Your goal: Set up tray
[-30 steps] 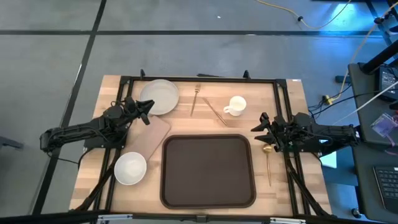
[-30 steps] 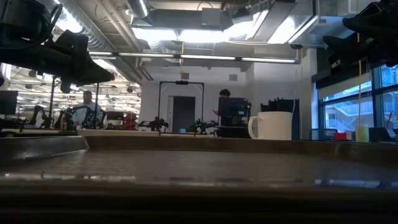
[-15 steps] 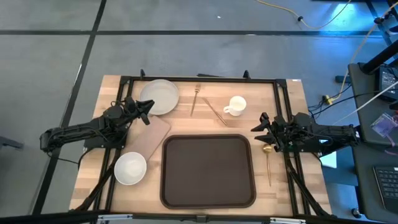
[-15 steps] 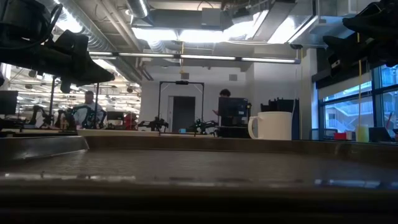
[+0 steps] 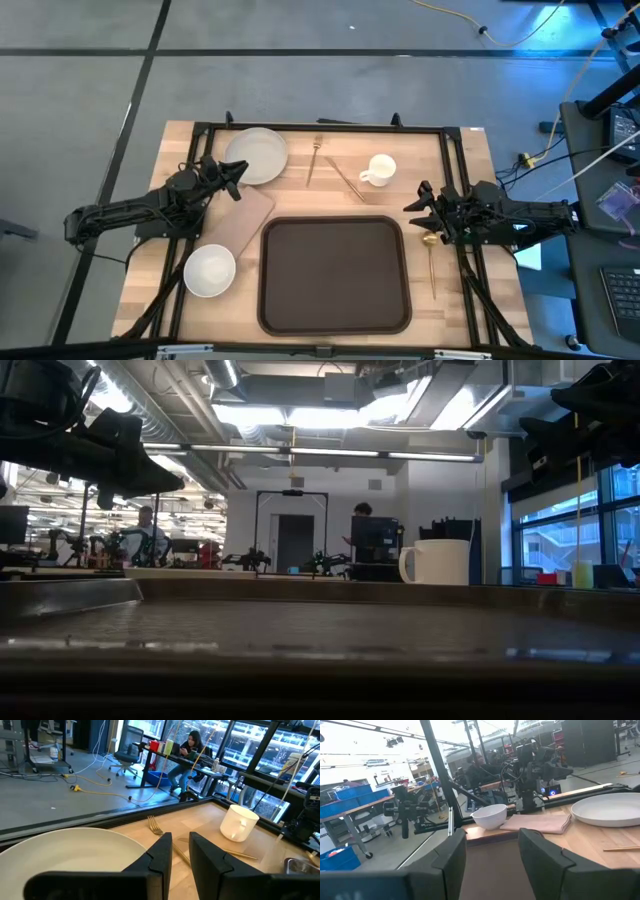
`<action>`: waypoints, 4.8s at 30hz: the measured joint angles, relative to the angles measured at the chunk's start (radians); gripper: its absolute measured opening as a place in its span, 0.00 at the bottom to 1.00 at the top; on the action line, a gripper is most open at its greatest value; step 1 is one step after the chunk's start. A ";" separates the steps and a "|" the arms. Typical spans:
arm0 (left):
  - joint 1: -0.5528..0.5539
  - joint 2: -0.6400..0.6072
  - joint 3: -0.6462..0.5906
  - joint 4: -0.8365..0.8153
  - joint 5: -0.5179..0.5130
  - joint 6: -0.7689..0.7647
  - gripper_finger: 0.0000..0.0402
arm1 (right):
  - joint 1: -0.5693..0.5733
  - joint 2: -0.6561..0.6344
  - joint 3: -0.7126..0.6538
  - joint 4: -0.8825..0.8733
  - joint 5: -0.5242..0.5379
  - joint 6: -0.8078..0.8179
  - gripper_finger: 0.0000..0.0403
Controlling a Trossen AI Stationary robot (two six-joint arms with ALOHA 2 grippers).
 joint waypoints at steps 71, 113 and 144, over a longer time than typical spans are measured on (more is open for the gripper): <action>0.000 0.000 0.000 0.008 0.000 -0.036 0.15 | -0.658 1.455 1.053 -0.972 0.195 0.156 0.45; 0.000 0.000 0.000 0.003 -0.013 -0.035 0.15 | -0.543 1.497 1.246 -1.178 0.088 -0.587 0.01; 0.000 0.000 0.000 0.004 -0.033 0.079 0.15 | 0.100 1.772 1.327 -1.172 0.156 -1.122 0.02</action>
